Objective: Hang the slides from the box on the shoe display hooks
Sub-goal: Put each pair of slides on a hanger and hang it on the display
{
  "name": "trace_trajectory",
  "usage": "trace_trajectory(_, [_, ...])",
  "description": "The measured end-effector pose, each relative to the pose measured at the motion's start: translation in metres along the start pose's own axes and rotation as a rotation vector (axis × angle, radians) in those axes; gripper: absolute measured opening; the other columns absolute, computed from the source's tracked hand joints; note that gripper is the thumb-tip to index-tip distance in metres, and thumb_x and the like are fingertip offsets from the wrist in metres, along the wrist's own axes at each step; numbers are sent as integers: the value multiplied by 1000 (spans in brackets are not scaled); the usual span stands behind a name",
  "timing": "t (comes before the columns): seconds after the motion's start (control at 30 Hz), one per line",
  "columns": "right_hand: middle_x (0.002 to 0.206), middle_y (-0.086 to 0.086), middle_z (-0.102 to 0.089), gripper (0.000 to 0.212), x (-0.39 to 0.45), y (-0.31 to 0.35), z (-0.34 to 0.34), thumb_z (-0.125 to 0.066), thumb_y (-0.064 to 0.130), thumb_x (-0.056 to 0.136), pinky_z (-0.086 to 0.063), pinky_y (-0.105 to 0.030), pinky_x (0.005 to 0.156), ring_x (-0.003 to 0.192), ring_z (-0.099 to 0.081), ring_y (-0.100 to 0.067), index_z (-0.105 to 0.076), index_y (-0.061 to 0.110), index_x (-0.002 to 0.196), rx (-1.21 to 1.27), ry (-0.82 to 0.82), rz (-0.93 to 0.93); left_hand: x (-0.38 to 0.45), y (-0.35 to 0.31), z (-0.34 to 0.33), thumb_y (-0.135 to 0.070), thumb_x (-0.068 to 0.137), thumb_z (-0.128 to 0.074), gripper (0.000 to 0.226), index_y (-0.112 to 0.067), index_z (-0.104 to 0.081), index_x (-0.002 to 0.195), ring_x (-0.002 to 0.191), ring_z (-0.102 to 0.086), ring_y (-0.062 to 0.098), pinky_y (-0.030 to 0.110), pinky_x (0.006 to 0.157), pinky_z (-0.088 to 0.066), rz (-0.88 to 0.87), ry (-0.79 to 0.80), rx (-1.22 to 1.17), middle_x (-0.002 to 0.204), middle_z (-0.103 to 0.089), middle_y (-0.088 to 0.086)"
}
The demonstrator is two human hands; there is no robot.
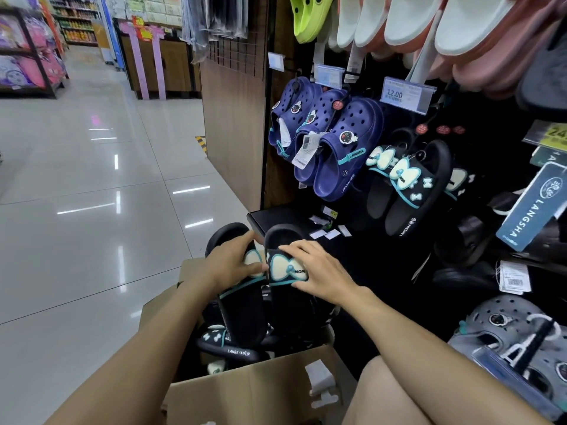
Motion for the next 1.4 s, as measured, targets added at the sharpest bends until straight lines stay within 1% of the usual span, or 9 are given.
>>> trace_trajectory(0.07, [139,10,-42,77,2,8,-6,-74,22,79,-45,-23,83,130,-35,-9,-41,26,148,-22,35,55,0,-3,-5,-49,80,-71,54,-39,-39,122,95,-58,13,37,84,-49,-15,30,46,107,-60,-11])
trace_trajectory(0.17, [140,9,-42,77,5,14,-11,-74,20,80,-42,-21,82,132,-34,-9,-40,23,149,-37,52,101,-1,-4,-13,-51,80,-69,60,-39,-36,128,105,-57,15,42,91,-46,-64,67,130,118,-58,-10])
trace_trajectory(0.27, [140,8,-42,76,6,16,-12,-74,20,81,-51,-29,88,133,-35,-10,-40,22,149,-15,53,109,-2,2,-18,-47,81,-69,59,-37,-40,131,111,-56,19,44,95,-44,-41,99,193,123,-57,-7])
trace_trajectory(0.4, [141,8,-42,76,7,15,-15,-73,17,81,-54,-36,92,135,-34,-9,-39,23,149,3,64,117,1,14,-21,-47,80,-72,64,-33,-46,136,118,-55,18,41,96,-46,35,116,187,131,-57,-7])
trace_trajectory(0.63, [141,5,-45,74,6,25,-10,-75,20,81,-56,-36,87,135,-37,-12,-42,22,147,-2,19,186,-5,22,-21,-59,79,-68,52,-36,-55,123,99,-61,15,39,87,-49,106,49,67,107,-65,-8])
trace_trajectory(0.83, [144,8,-42,76,3,22,4,-80,22,77,-50,-37,100,136,-36,-10,-45,24,145,87,-43,147,-12,6,-1,-68,71,-66,41,-37,-54,96,77,-58,10,35,74,-35,100,-72,34,79,-63,-12])
trace_trajectory(1.0, [146,10,-39,74,1,21,20,-81,22,78,-41,-33,108,136,-31,-9,-47,24,144,147,-93,77,-21,-4,12,-67,69,-68,44,-34,-56,95,78,-55,-3,38,81,-42,117,-158,-30,81,-63,-17])
trace_trajectory(1.17, [147,11,-37,69,-7,8,37,-81,23,79,-39,-28,107,131,-42,-14,-49,26,141,235,-121,-8,-16,-23,17,-82,52,-53,62,-34,-56,92,73,-56,0,35,75,-39,87,-157,-11,76,-65,-12])
trace_trajectory(1.4, [124,6,-56,50,-57,-52,57,-73,24,88,-45,-21,94,109,-56,-10,-53,24,134,495,-264,-275,5,-83,17,-78,52,-56,59,-32,-56,88,68,-54,4,34,71,-34,-22,-173,38,71,-61,-13])
Point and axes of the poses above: each hand's wrist, its own x-axis towards the middle knuckle, its own z-axis out of the back of the hand, y = z × x, the point moved 7 cm from there along x, towards the middle knuckle
